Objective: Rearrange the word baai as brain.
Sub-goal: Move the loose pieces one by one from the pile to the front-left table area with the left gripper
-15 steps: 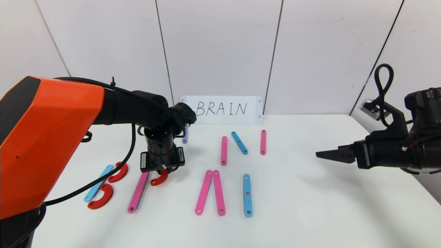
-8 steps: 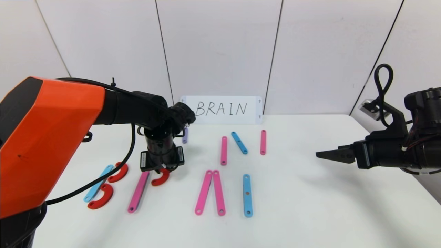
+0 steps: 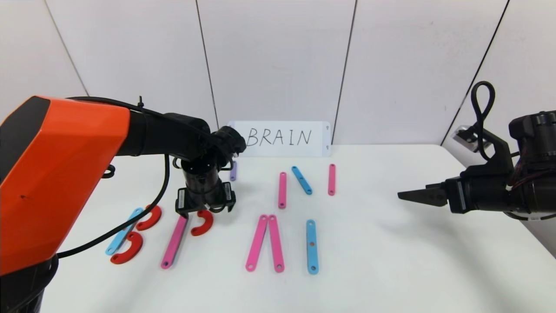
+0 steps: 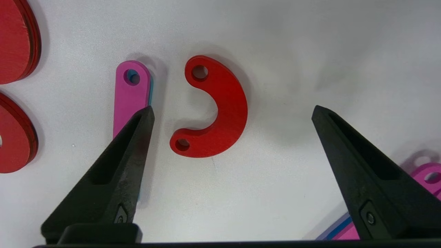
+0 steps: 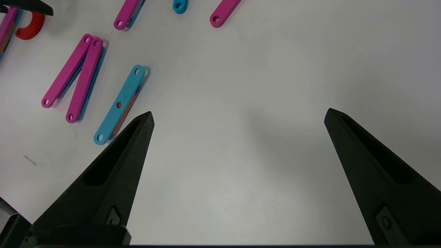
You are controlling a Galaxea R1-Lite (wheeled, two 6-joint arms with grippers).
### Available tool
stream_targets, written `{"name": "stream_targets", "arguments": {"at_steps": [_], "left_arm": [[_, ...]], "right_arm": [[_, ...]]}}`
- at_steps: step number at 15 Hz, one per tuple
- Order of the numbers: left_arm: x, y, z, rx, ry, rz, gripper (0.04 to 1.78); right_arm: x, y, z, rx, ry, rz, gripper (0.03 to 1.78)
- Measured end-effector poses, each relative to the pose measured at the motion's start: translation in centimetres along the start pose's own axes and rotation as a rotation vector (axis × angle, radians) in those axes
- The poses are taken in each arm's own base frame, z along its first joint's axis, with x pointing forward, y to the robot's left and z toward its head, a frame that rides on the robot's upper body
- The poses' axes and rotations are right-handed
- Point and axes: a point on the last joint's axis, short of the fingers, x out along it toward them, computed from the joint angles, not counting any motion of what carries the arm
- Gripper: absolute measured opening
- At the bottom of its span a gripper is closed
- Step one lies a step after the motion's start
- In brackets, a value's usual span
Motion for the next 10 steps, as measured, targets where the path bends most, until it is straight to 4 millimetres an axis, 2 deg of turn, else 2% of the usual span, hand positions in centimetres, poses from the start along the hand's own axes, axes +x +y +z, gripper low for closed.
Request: {"name": "stream_targets", "arguments": {"at_steps": [2,4,10], "left_arm": [[-0.5,0.1,0.1,0.021,-0.009,-0.009,1.73],[-0.7,0.4,0.3,0.017,-0.014,-0.009,1.74],[-1.3,2.9,0.6,-0.006,0.026,-0.034,1.74]], "right_arm": [[0.0,0.0,0.0,0.0,0.001,0.0,1.74],[0.1,0.0,0.0,0.0,0.002,0.001,1.74],[0.0,0.0,0.0,0.0,0.001,0.0,1.74]]}}
